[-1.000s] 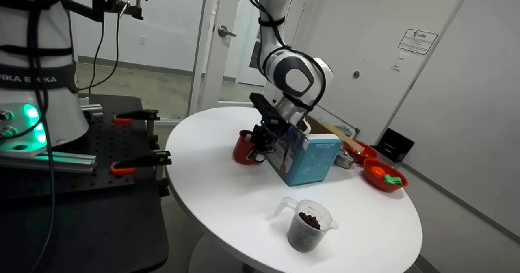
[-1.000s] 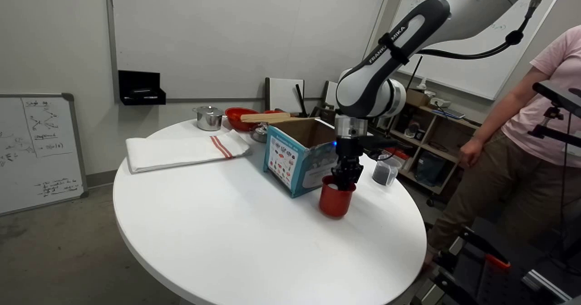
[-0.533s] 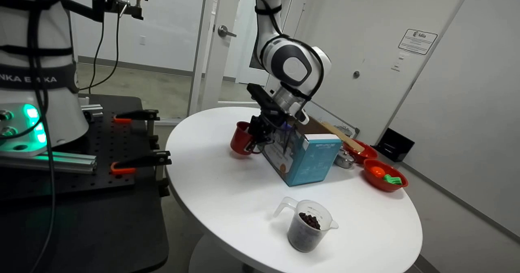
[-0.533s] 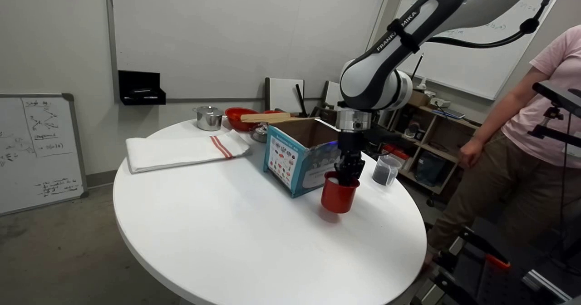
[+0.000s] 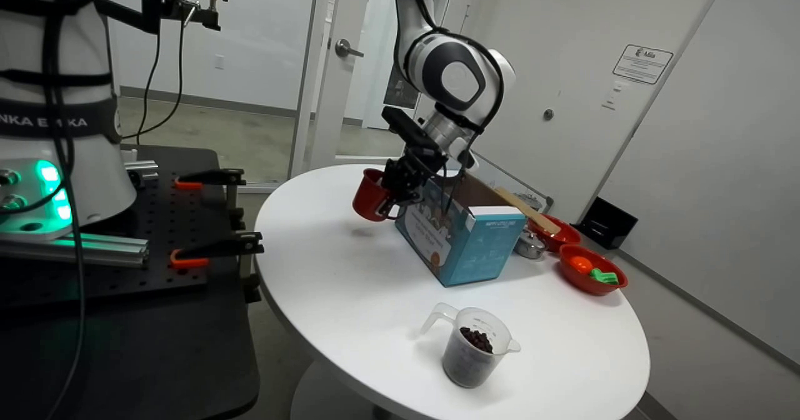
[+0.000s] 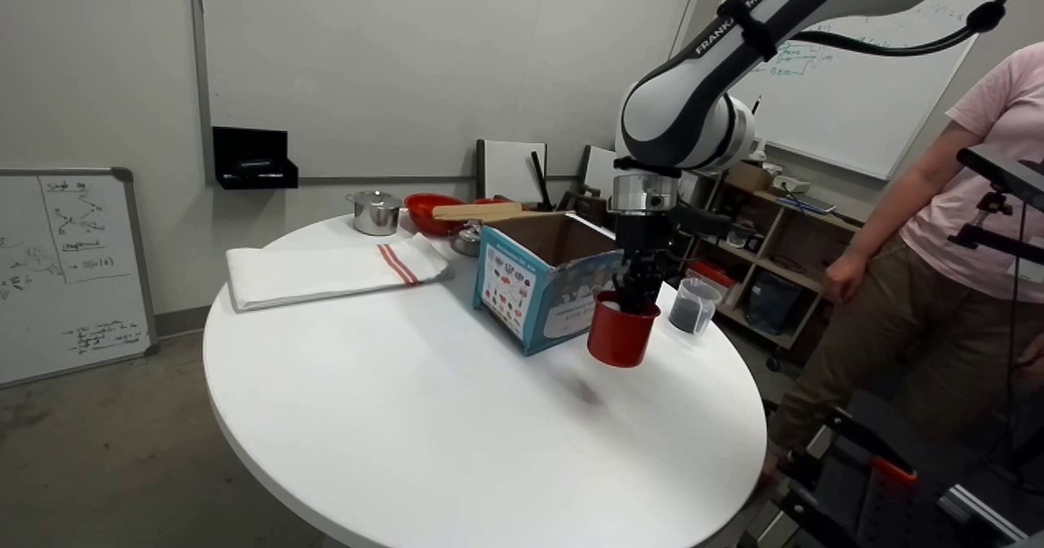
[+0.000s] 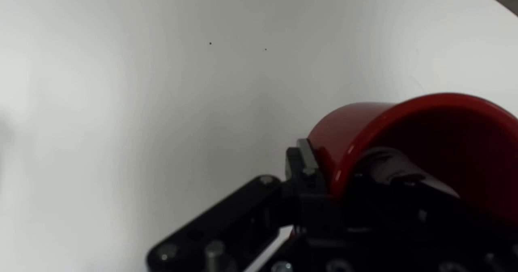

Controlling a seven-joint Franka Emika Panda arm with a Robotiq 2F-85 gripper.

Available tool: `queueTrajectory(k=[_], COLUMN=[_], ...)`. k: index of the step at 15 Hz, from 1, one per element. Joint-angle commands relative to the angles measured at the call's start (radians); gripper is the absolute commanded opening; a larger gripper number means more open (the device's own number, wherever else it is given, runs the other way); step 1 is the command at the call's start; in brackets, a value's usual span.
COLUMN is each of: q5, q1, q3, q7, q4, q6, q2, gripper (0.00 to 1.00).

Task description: Move the red mug from the left to the right

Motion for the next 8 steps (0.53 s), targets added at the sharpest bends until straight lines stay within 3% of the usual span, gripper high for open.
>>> queueTrajectory(k=[1, 8], q5=[0.009, 0.007], q1=[0.008, 0.002], q3=[-0.016, -0.067], q7=[-0.011, 0.027], q4=[-0.052, -0.078], q6=[-0.051, -0.12], q2=[-0.099, -0.239], gripper=[0.03, 0.03])
